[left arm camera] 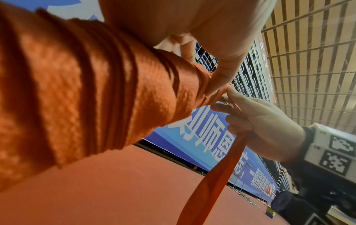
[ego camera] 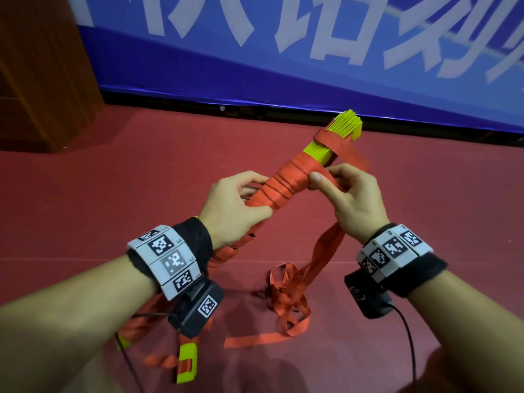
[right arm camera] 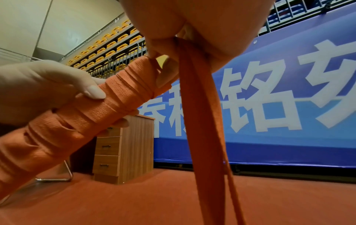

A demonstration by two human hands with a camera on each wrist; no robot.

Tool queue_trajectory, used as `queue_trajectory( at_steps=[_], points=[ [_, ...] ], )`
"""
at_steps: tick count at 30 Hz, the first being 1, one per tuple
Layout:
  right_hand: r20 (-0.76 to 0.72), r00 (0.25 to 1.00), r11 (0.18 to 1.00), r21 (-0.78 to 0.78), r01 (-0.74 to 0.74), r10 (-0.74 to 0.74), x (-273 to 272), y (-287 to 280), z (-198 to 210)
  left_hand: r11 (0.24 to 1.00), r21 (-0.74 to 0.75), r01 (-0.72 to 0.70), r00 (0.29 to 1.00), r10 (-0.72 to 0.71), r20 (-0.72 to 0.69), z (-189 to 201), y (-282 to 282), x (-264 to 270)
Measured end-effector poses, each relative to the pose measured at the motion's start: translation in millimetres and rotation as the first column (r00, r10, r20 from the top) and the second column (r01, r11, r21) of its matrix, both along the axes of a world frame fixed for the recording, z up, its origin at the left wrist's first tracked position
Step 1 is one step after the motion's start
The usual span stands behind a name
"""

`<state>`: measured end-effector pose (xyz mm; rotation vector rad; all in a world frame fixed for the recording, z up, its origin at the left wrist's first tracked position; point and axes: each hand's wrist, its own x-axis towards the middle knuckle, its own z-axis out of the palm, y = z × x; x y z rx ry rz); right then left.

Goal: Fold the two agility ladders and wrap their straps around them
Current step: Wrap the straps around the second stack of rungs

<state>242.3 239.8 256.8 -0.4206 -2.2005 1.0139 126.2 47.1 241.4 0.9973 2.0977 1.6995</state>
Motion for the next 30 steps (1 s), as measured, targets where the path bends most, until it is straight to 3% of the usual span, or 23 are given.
queue_trajectory(
  at_steps=[10, 15, 21, 26, 30],
  points=[
    [0.094, 0.994, 0.998, -0.02, 0.052, -0.05, -2.1, -0.5, 0.6, 0.986, 0.056, 0.159, 0.97, -0.167, 0.178, 4.4, 0.4, 3.8],
    [-0.036, 0.992, 0.978, -0.171, -0.123, 0.119, 0.2, -6.3, 4.2, 0.96, 0.088, 0.265, 0.928, -0.279, 0.246, 5.0, -0.6, 3.5],
    [-0.118, 0.963, 0.939, -0.22, -0.264, 0.243, -0.5, -5.7, 2.1, 0.968, 0.081, 0.238, 0.919, -0.252, 0.303, 6.4, 5.1, 2.9],
    [-0.145, 0.977, 0.925, -0.326, -0.194, 0.154, -7.4, -14.3, -4.3, 0.974, 0.002, 0.227, 0.928, -0.217, 0.304, -3.7, 9.6, 3.5],
    [-0.071, 0.997, 0.938, -0.345, -0.025, 0.001, -9.8, -15.2, -11.3, 0.967, -0.13, 0.22, 0.97, -0.202, 0.135, -14.1, 9.2, 5.5]
  ],
)
